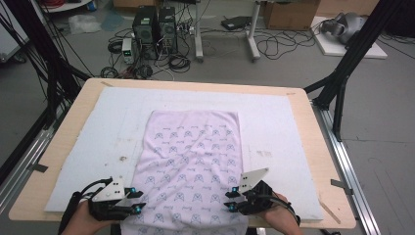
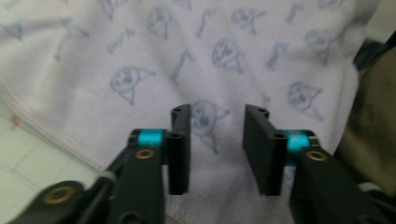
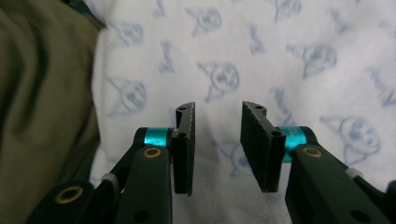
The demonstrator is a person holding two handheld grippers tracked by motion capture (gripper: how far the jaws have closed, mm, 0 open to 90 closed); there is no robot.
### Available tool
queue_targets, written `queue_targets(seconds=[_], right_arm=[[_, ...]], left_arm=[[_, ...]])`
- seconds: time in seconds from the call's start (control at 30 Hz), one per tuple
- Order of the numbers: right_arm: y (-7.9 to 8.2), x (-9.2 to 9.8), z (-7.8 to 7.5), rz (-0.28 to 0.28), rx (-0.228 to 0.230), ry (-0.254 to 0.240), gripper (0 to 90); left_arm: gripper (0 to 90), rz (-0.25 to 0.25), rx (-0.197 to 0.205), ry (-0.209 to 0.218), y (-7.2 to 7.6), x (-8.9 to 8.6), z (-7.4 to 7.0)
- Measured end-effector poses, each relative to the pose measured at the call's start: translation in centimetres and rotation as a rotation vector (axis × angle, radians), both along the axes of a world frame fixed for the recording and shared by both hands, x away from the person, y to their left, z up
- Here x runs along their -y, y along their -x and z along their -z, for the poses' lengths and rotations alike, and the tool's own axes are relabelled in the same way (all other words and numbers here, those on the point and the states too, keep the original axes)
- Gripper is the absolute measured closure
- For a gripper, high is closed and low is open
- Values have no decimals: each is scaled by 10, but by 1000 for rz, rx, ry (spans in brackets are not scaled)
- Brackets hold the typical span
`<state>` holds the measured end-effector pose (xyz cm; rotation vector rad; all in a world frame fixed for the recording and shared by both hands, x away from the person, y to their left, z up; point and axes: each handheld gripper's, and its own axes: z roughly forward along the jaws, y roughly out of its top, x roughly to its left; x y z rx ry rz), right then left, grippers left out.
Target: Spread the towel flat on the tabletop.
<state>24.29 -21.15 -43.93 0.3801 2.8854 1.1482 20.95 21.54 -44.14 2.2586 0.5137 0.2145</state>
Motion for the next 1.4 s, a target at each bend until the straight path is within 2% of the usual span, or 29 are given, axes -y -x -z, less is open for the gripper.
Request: queue_targets(seconds=[0.03,0.07,0.1,0.13,0.17,0.2,0.23,0.27,0.3,0.33,0.37,0.4,0.43,0.47,0.5,0.53,0.57,0.63,0.67,0.7,0.77,0.83,0.93,1.0,1.23,1.33,1.4], right_arm=[[0,0,0,0,0,0,681],[0,3,1,14,-17,-23,849],[0,3,1,14,-17,-23,849],[0,4,1,-9,-35,-19,876],[6,5,-1,-45,-31,-16,877],[7,6,-2,-61,-50,-31,864],[7,6,-2,-61,-50,-31,864],[6,9,-6,-34,-28,-81,799],[6,9,-6,-34,-28,-81,799],[-2,12,-10,22,-11,-92,719],[-6,13,-11,49,-2,-91,700],[-14,15,-12,80,1,-102,686],[-20,17,-13,112,14,-114,650],[-25,18,-14,136,17,-114,628],[-25,18,-14,136,17,-114,628],[-31,20,-16,167,19,-119,622],[-43,24,-18,211,40,-136,578],[-50,26,-20,237,45,-144,556],[-54,28,-20,258,61,-147,534],[-54,28,-20,258,61,-147,534],[-64,31,-19,296,75,-151,480],[-69,32,-18,311,72,-153,464],[-75,30,-18,329,81,-152,425],[-78,29,-18,340,102,-154,404],[-80,28,-16,351,93,-156,359],[-78,21,-15,343,101,-124,331],[-77,20,-14,330,105,-122,330]], left_arm=[[723,11,18,-1,0,-2,2],[878,4,17,10,1,-3,2],[878,6,14,2,2,-5,1],[882,18,10,-1,6,-7,0],[881,29,4,4,11,-11,-2],[879,25,6,18,12,-15,-4],[883,25,6,18,12,-15,-4],[872,-9,23,40,9,-22,-9],[808,-9,23,40,9,-22,-9],[736,-70,38,64,1,-25,-14],[698,-93,50,75,-6,-25,-17],[667,-93,50,75,-6,-25,-17],[636,-131,70,93,-16,-23,-20],[602,-131,70,93,-16,-23,-20],[602,-152,81,98,-23,-22,-22],[581,-173,94,101,-32,-21,-23],[558,-190,97,111,-39,-21,-23],[530,-219,92,111,-53,-20,-22],[521,-251,87,126,-65,-19,-20],[515,-251,87,126,-65,-19,-20],[490,-274,85,118,-77,-17,-18],[467,-293,68,134,-85,-15,-15],[438,-309,73,136,-92,-12,-14],[432,-307,81,139,-93,-10,-14],[407,-303,93,129,-92,-10,-12],[399,-309,96,135,-92,-11,-12],[396,-308,98,137,-92,-11,-13]])
